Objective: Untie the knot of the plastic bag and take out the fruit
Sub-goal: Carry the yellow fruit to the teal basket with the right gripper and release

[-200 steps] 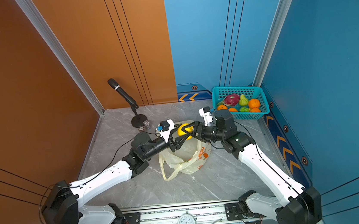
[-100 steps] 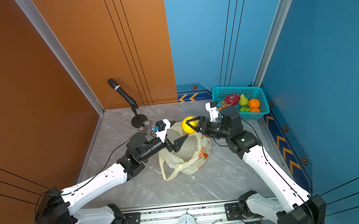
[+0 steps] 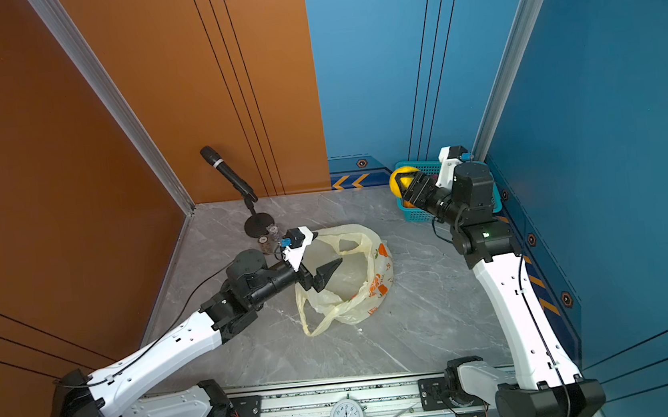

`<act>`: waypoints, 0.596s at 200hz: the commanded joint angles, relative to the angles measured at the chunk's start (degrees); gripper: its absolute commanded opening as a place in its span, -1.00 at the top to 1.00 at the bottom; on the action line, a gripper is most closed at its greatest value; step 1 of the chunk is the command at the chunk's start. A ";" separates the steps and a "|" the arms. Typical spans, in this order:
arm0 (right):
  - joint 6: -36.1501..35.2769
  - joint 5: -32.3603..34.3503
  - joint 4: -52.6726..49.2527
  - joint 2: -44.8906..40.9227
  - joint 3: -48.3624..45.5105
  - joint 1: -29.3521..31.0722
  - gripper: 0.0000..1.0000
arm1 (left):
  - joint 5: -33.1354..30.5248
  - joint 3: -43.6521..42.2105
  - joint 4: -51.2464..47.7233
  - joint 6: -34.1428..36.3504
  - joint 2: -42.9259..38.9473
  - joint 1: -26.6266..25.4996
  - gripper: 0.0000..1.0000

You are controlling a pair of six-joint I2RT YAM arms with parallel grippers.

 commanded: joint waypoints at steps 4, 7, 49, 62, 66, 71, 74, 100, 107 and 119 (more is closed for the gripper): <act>-4.99 3.59 -3.04 4.47 4.11 -4.32 0.12 | -0.75 1.59 -3.04 1.41 -0.04 -0.52 -0.93; -5.29 3.71 -3.13 5.16 4.63 -4.85 0.12 | -0.73 1.63 -3.01 1.43 0.05 -0.54 -0.93; -7.89 3.64 -4.68 15.70 12.53 -10.45 0.12 | -1.07 2.48 -4.08 2.21 0.74 -0.48 -0.93; -8.42 3.95 -5.07 18.96 14.75 -11.66 0.12 | -1.28 2.75 -4.90 2.64 0.78 -0.48 -0.93; -8.47 4.01 -5.22 19.88 15.42 -11.97 0.12 | -1.31 2.86 -5.22 2.80 0.81 -0.47 -0.93; -8.47 3.81 -5.58 21.31 16.23 -12.45 0.12 | -1.33 3.01 -5.57 3.04 0.76 -0.53 -0.93; -8.47 3.67 -5.84 22.10 16.92 -12.75 0.12 | -1.35 3.08 -5.83 3.21 0.72 -0.49 -0.93; -9.75 3.45 -8.20 28.18 21.23 -14.73 0.12 | -2.05 3.40 -7.70 4.50 0.11 -0.54 -0.93; -10.33 3.97 -9.09 29.56 22.17 -15.06 0.12 | -2.40 3.44 -8.14 4.82 -0.06 -0.55 -0.93; -11.36 4.66 -11.14 32.52 25.40 -15.64 0.11 | -3.11 3.31 -8.81 5.36 -0.34 -0.52 -0.93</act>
